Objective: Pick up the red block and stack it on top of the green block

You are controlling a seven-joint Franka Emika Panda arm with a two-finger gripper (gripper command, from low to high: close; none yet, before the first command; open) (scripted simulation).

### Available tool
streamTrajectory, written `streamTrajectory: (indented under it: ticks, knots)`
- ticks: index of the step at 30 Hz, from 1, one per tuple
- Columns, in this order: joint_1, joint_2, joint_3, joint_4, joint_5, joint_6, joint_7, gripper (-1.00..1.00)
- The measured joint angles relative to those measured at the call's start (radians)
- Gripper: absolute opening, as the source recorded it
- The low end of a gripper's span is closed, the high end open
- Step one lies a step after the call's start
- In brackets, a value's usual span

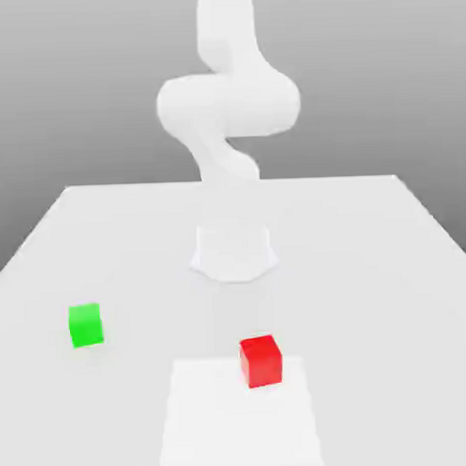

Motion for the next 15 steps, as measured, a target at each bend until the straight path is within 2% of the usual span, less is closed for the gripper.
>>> streamTrajectory:
  ticks: [15]
  knots:
    - [0.070,0.493,0.003,-0.460,0.004,0.370,-0.109,0.00]
